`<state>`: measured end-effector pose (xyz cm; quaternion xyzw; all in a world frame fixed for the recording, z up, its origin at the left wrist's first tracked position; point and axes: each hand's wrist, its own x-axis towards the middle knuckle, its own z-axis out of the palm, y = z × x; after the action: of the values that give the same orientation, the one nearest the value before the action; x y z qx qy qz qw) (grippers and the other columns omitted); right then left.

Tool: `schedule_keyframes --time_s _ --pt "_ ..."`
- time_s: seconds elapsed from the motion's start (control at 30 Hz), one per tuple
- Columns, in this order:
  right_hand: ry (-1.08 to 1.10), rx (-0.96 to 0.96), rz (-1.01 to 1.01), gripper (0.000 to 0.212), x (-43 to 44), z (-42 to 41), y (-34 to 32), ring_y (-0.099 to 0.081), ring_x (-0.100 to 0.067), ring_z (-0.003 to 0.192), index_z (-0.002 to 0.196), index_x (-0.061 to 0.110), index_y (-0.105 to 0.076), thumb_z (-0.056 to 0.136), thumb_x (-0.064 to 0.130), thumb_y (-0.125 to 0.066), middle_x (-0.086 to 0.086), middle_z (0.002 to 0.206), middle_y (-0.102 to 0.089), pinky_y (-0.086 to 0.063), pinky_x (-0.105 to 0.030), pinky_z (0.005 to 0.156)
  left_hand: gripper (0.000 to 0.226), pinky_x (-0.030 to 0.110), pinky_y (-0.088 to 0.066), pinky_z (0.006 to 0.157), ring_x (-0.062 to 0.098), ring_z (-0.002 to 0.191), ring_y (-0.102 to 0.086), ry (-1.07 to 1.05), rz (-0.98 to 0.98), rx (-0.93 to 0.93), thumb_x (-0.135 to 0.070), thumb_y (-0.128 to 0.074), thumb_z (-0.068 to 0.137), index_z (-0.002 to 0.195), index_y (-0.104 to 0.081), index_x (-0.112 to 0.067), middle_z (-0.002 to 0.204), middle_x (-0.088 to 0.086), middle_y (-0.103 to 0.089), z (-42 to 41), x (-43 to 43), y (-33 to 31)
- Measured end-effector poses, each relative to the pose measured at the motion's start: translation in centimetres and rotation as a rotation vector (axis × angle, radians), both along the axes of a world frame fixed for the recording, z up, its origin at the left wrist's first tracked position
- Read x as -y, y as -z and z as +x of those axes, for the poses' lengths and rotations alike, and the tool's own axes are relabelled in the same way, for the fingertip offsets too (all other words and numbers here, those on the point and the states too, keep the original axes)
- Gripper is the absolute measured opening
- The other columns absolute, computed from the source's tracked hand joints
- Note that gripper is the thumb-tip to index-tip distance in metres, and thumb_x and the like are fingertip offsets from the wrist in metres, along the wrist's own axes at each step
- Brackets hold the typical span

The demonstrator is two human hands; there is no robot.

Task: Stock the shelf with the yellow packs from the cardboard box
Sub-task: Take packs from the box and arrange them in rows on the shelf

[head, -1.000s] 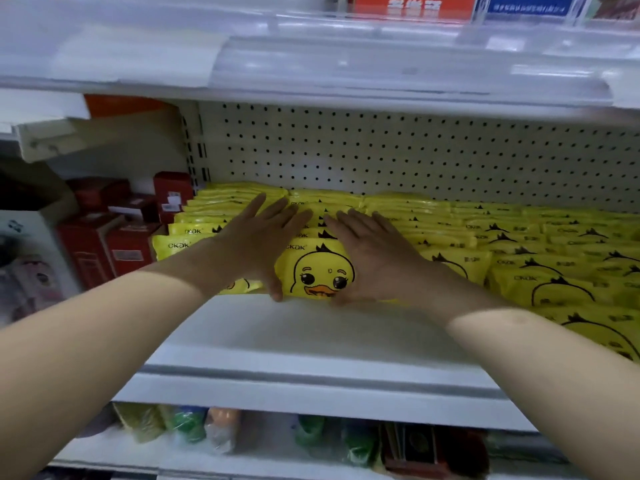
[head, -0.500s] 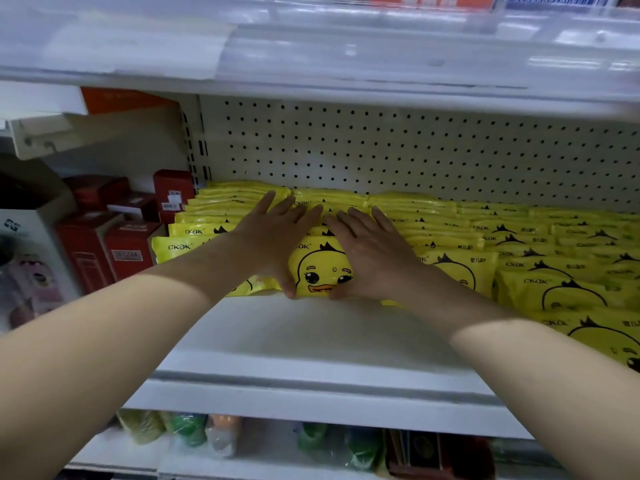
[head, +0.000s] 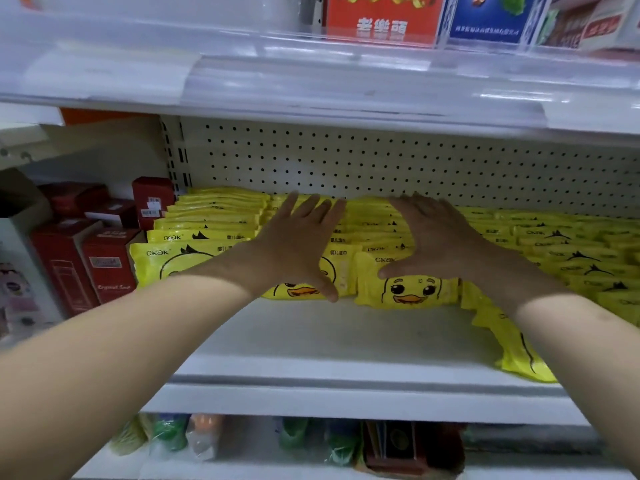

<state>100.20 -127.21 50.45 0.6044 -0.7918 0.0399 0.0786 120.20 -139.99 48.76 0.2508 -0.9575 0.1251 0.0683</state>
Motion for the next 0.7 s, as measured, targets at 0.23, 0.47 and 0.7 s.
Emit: schedule_keyframes --time_s 0.23,0.47,0.7 --pt "0.046 -0.012 0.076 0.134 -2.6 -1.1 2.4 0.002 -0.017 0.152 0.157 0.027 0.001 0.058 0.077 -0.074 0.002 0.166 -0.001 0.002 -0.040 0.122 0.142 0.051 0.007 0.119 0.027 0.150 0.004 0.064 -0.037 0.035 -0.076 -0.071 0.059 0.153 0.013 -0.010 0.163 0.012 -0.005 -5.8 -4.2 1.9" --pt "0.061 -0.101 0.001 0.124 -2.0 -1.3 4.1 -0.004 -0.020 0.152 0.157 0.025 -0.001 0.067 0.068 -0.074 0.000 0.165 -0.008 -0.004 -0.042 0.123 0.138 0.054 0.007 0.119 0.030 0.150 0.004 -0.025 -0.136 0.078 -0.071 -0.072 0.064 0.152 0.011 -0.007 0.162 0.014 -0.005 -7.9 -4.2 2.8" --pt "0.093 -0.068 -0.002 0.122 -5.0 -0.7 2.3 -0.001 -0.022 0.152 0.158 0.024 0.002 0.070 0.072 -0.069 -0.001 0.166 -0.003 -0.005 -0.043 0.123 0.138 0.055 0.005 0.119 0.031 0.150 0.004 -0.093 -0.043 0.086 -0.070 -0.073 0.064 0.153 0.013 -0.009 0.162 0.015 -0.002 -6.8 -6.8 1.7"
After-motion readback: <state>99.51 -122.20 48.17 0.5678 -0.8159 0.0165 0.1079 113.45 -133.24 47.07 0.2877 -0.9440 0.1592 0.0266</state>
